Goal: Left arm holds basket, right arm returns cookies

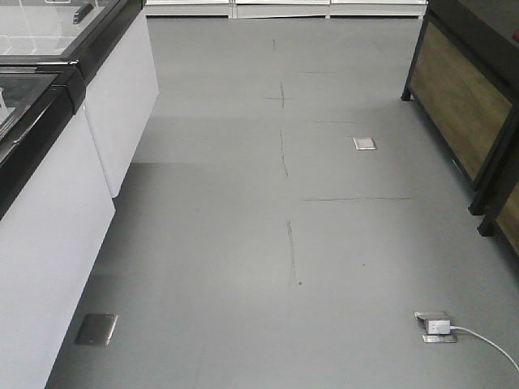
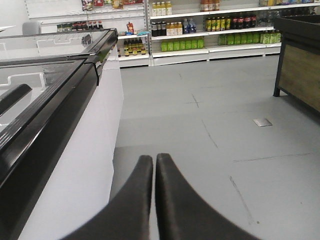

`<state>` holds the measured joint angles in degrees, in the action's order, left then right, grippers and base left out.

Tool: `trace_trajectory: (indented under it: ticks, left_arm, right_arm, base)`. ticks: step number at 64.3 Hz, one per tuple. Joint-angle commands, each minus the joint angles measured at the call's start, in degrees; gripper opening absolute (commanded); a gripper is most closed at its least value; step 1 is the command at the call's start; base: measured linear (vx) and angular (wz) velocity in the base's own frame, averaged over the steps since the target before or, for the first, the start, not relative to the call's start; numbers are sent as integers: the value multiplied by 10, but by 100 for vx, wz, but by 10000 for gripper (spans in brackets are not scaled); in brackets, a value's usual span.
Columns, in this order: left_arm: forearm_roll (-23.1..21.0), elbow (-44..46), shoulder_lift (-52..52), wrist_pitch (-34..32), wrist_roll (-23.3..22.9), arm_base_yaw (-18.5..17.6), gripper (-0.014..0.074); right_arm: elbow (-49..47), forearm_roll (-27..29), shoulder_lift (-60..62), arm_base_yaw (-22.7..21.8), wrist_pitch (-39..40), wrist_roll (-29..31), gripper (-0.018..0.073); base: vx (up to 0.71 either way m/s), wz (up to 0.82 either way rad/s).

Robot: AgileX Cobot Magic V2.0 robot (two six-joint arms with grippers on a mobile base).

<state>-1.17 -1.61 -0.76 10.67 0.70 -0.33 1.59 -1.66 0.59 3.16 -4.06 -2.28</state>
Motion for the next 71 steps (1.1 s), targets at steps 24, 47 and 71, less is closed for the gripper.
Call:
trace_trajectory:
  ticks: [24,47,71]
  left_arm:
    - [-1,18,-6,-41,-1,0,-7]
    - [-1,18,-6,-41,-1,0,-7]
    - [-1,19,-6,-120,-7,0,-7]
  right_arm:
    - [2,0,7,-3,44,1,-8]
    - [2,0,7,-3,44,1,-8]
    - [2,0,7,-3,44,1,-8]
  base:
    - [0,0]
    - [0,0]
    - [0,0]
